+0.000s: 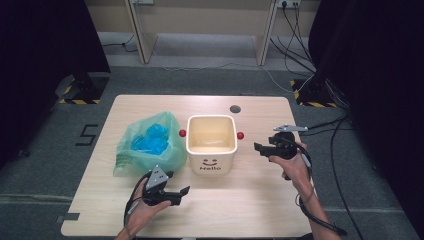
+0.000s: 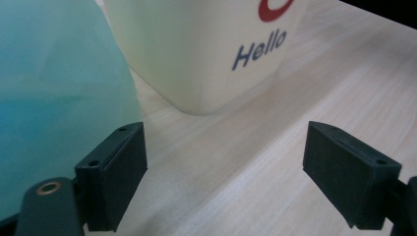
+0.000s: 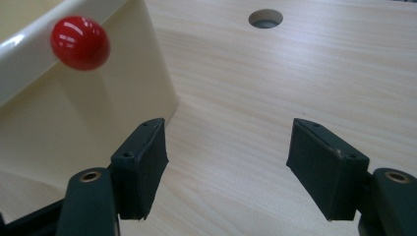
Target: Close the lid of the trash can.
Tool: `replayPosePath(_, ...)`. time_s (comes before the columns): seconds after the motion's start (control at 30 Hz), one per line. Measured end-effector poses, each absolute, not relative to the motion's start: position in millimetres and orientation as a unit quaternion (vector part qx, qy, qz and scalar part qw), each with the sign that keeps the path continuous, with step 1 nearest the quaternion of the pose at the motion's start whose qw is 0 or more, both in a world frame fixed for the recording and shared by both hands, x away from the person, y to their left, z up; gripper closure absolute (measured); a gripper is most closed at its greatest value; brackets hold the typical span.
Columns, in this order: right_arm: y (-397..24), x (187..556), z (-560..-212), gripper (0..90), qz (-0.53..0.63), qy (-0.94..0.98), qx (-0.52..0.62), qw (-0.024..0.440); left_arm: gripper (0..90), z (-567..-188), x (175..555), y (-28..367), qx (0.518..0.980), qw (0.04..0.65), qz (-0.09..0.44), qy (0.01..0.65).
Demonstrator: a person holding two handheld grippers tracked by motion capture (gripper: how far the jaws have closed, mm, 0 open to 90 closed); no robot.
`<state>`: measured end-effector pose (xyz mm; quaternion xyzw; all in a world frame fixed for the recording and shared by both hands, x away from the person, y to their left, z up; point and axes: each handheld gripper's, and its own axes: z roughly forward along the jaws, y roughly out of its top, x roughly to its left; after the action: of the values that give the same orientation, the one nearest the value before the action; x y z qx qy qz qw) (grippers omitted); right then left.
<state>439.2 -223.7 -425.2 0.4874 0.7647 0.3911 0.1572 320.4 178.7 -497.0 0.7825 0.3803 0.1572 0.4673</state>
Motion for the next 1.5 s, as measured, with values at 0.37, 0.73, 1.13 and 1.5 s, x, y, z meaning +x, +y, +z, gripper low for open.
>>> replayPosePath(0.37,-231,421,-459,31.6,0.391,0.763,0.494,0.143,16.3,-509,315,179,0.805,0.433,0.173,0.367)
replayPosePath(0.73,-227,399,-482,31.0,0.394,0.767,0.492,0.121,16.3,-515,316,180,0.811,0.418,0.167,0.375)
replayPosePath(1.13,-219,385,-488,30.9,0.395,0.776,0.478,0.116,16.3,-515,318,182,0.816,0.406,0.171,0.375)
replayPosePath(1.5,-220,372,-491,30.7,0.395,0.777,0.478,0.111,16.3,-516,319,184,0.816,0.402,0.172,0.377)
